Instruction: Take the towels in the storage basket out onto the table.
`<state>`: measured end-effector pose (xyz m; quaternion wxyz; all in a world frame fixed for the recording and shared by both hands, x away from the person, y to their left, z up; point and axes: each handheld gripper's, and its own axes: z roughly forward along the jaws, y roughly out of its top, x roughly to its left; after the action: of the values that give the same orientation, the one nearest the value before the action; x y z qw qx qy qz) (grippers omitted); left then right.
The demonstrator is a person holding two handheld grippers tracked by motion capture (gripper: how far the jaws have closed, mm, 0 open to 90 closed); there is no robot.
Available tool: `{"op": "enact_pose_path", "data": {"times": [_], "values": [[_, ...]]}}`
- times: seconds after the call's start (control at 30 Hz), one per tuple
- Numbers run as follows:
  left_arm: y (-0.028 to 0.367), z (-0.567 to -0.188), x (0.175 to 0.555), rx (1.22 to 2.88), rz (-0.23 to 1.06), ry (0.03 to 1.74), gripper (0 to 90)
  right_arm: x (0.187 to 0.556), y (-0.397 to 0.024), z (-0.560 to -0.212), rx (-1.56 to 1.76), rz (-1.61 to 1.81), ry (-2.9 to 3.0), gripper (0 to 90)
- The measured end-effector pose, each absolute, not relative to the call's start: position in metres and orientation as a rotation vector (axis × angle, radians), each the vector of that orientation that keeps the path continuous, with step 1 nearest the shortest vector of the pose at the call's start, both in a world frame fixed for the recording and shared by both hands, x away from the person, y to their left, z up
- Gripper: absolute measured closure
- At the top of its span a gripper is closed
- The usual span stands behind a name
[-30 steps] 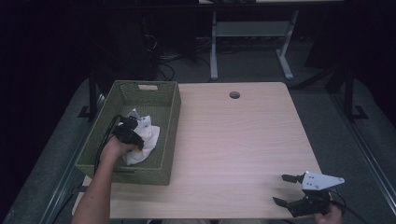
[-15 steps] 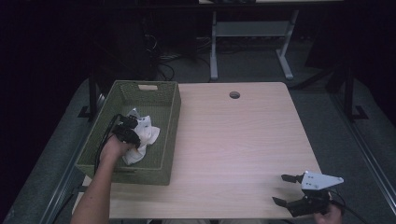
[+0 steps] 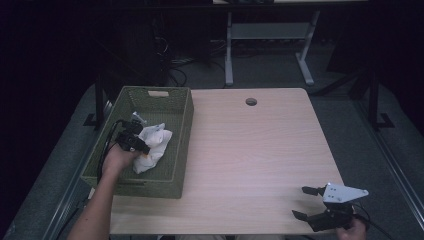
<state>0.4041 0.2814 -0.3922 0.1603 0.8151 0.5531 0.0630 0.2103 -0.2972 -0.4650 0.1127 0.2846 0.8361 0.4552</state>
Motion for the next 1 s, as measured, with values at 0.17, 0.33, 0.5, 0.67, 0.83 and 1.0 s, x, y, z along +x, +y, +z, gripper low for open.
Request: {"op": "enact_pose_path", "data": {"times": [0.17,0.33,0.5,0.67,0.83,1.0], "values": [[0.284,-0.382,0.398,2.251,0.171,1.553,75.5,0.209,-0.298,-0.464,0.838,1.335,2.449,13.8],[0.282,-0.372,0.389,2.237,0.185,1.498,75.4,0.210,-0.298,-0.464,0.845,1.335,2.442,13.8],[0.284,-0.366,0.385,2.220,0.189,1.462,75.4,0.210,-0.298,-0.464,0.845,1.334,2.439,13.8],[0.291,-0.360,0.378,2.146,0.143,1.416,75.4,0.210,-0.298,-0.463,0.858,1.335,2.427,13.8],[0.295,-0.357,0.374,2.125,0.129,1.392,75.3,0.211,-0.299,-0.463,0.861,1.337,2.422,13.8],[0.298,-0.353,0.372,2.069,0.091,1.363,75.2,0.211,-0.300,-0.463,0.865,1.346,2.415,13.8]]}}
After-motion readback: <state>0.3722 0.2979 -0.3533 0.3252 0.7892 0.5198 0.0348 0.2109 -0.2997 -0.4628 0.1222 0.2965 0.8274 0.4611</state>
